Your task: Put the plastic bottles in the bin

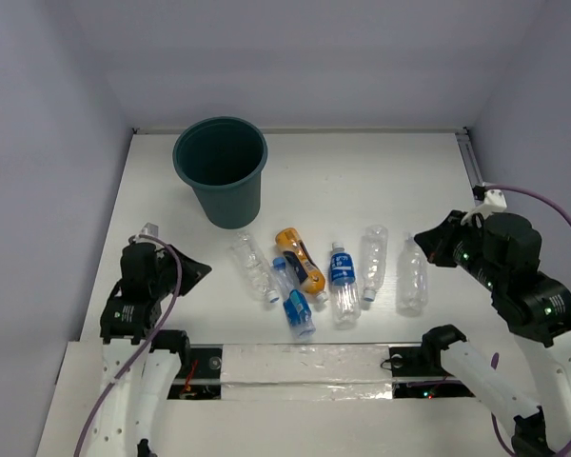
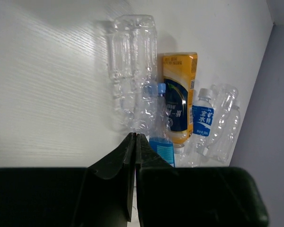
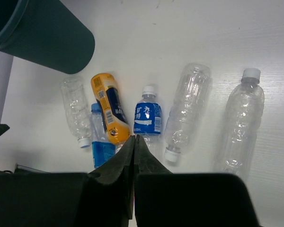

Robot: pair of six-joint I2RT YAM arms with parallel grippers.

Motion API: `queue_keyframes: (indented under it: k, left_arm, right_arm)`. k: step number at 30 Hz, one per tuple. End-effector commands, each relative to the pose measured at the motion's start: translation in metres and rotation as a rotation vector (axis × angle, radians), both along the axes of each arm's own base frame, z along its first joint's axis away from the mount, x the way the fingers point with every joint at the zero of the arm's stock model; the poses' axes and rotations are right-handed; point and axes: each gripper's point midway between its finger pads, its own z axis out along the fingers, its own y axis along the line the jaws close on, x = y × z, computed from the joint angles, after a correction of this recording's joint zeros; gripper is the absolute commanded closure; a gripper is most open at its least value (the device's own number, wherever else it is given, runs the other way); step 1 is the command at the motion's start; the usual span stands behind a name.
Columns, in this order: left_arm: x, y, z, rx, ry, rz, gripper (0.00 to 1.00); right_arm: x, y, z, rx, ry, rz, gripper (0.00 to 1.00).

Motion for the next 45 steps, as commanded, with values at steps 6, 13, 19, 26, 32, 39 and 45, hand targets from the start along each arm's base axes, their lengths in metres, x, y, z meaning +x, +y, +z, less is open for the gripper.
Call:
queue_keyframes:
  k: [6,13,19,26,32,39,45]
  left_arm:
    - [0.029,-0.002,-0.02,-0.008,-0.022,0.062,0.69]
    - [0.038,-0.034,-0.051,0.025,0.045,0.078,0.22]
    - [0.064,-0.041,-0.07,0.104,0.073,0.113,0.16]
    - [0.087,-0.056,-0.078,0.195,0.062,0.084,0.13]
    - [0.098,-0.071,-0.076,0.2,0.035,0.07,0.12]
    - [0.102,-0.071,-0.095,0.247,0.075,0.06,0.12]
    - [0.109,-0.066,-0.11,0.31,0.097,0.08,0.24]
  right_arm:
    - [0.021,0.028,-0.01,0.037,-0.006,0.107,0.7]
    - [0.038,0.043,-0.039,0.034,0.053,0.154,0.26]
    - [0.042,0.047,-0.058,0.028,0.093,0.171,0.21]
    - [0.037,0.047,-0.088,0.023,0.148,0.177,0.11]
    - [0.037,0.046,-0.106,0.012,0.177,0.167,0.08]
    - [0.053,0.031,-0.123,-0.032,0.225,0.04,0.07]
    - [0.083,0.019,-0.156,-0.108,0.322,-0.088,0.04]
